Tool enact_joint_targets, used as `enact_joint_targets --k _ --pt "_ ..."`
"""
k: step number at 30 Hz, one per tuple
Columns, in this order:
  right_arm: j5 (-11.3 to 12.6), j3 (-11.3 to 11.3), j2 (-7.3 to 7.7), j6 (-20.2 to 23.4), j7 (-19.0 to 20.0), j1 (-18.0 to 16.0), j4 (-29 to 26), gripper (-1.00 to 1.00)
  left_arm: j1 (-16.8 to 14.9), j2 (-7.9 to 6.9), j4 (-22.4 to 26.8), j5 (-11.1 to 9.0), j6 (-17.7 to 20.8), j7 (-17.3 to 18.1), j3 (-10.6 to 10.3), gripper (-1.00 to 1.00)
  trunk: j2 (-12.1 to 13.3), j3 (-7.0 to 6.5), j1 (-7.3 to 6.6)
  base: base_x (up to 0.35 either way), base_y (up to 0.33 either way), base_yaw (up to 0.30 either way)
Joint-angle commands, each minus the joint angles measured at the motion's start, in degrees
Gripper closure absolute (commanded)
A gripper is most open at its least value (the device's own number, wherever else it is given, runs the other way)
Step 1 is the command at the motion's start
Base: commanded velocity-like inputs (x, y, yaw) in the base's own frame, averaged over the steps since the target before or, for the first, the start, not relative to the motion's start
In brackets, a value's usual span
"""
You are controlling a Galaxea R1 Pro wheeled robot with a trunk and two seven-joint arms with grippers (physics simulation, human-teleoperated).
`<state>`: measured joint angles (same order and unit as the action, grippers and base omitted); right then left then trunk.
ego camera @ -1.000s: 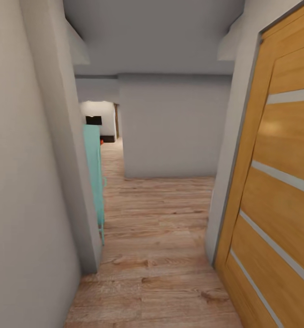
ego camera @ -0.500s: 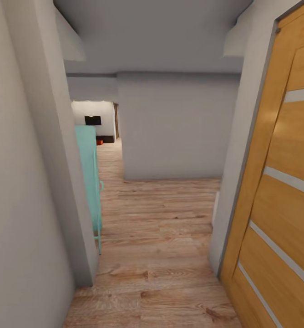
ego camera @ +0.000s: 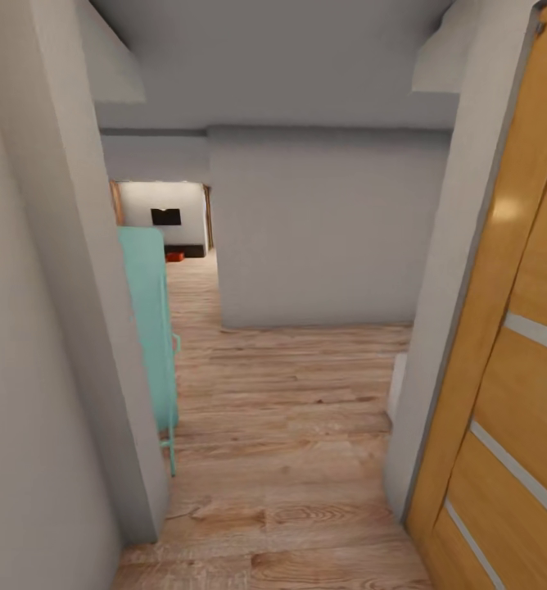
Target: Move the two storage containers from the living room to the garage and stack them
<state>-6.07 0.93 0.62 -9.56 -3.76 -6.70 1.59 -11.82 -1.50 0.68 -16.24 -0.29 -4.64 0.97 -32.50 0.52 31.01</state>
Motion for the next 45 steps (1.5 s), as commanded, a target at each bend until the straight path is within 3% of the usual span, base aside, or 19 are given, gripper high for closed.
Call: enact_joint_targets --k 1,45 --pt "-0.61 0.12 0.0 -0.27 -0.28 -0.07 0.17 -1.0 -0.03 0.01 0.01 -0.19 -0.04 -0.1 0.08 -1.0 -0.04 0.05 0.05 0.323 0.0 0.0" --pt "-0.77 0.09 0.0 -0.2 -0.28 -0.07 0.17 -1.0 -0.05 0.0 -0.02 -0.19 -0.07 -0.1 0.0 -1.0 -0.04 0.05 0.05 0.323 -0.022 0.0"
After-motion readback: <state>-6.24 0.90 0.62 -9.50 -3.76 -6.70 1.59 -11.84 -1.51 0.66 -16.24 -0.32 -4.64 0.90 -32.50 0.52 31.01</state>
